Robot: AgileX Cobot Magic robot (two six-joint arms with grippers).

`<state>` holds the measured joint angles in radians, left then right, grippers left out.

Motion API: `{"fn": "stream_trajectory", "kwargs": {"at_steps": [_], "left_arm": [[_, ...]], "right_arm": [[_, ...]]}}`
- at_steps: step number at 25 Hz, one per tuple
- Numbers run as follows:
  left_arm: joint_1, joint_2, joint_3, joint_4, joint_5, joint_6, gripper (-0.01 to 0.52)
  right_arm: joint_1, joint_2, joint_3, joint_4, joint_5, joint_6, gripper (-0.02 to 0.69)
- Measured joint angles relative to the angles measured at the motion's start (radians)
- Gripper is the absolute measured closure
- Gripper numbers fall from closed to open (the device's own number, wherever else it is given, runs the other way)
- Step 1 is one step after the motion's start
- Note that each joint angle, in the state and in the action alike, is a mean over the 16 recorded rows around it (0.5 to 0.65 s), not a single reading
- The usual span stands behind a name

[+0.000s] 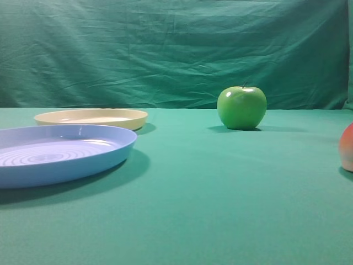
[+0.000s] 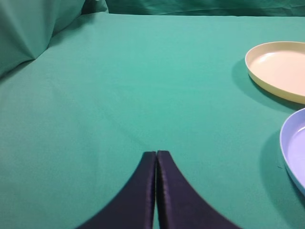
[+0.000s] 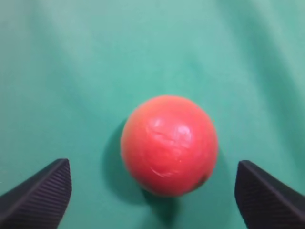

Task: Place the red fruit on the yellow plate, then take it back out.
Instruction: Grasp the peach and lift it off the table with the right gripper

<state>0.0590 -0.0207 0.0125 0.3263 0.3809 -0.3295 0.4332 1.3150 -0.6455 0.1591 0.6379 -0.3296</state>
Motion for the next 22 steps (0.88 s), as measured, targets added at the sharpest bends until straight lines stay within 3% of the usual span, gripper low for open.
{"fn": "stream_trajectory", "kwargs": {"at_steps": [6,13,22], "left_arm": [[0.000,0.000,0.000,0.000,0.000,-0.001,0.514],[0.000,0.000,0.000,0.000,0.000,-0.001,0.514],[0.000,0.000,0.000,0.000,0.000,-0.001,0.514]], "right_arm": [[0.000,0.123,-0.002,-0.010,-0.079,0.001,0.085],[0.000,0.194,-0.017,-0.010,-0.111,0.003,0.255],[0.018,0.218,-0.220,-0.008,0.004,0.005,0.444]]}}
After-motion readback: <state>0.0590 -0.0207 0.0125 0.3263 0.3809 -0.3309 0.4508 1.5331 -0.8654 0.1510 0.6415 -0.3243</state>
